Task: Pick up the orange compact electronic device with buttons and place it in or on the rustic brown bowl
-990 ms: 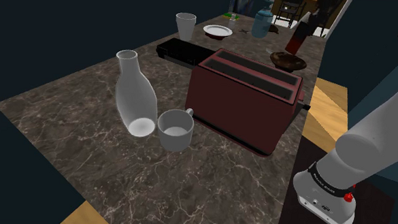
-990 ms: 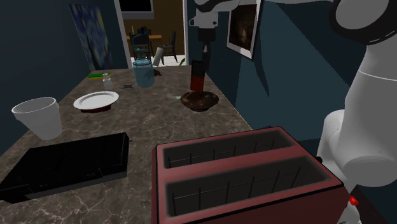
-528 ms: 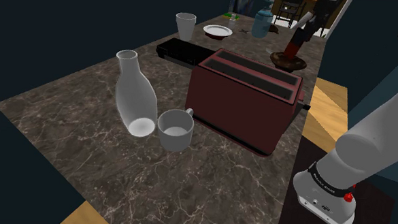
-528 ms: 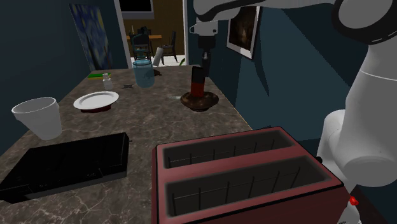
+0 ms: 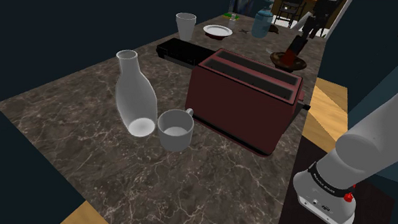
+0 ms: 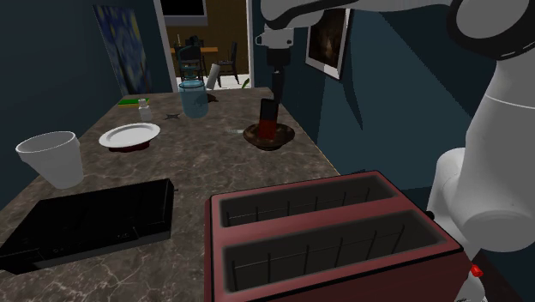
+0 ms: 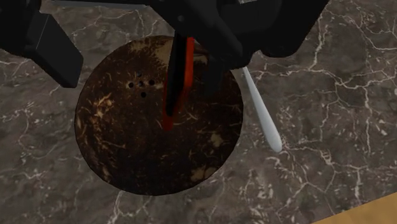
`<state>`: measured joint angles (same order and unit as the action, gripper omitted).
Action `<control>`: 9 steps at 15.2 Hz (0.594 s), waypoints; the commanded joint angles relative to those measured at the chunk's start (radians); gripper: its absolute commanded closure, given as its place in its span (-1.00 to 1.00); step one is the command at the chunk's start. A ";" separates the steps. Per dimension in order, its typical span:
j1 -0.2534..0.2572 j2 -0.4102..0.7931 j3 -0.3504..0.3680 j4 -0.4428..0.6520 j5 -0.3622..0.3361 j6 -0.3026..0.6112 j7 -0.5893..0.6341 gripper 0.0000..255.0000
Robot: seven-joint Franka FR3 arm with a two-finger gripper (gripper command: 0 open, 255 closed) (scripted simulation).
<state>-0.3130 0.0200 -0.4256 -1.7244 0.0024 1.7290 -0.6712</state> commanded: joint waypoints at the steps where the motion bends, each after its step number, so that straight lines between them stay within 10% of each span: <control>1: 0.000 0.000 0.000 0.000 0.000 0.000 0.000 -1.00; 9: -0.004 0.021 -0.003 0.152 0.009 -0.133 -0.006 -1.00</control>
<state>-0.3169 0.0430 -0.4287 -1.5778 0.0120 1.6043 -0.6780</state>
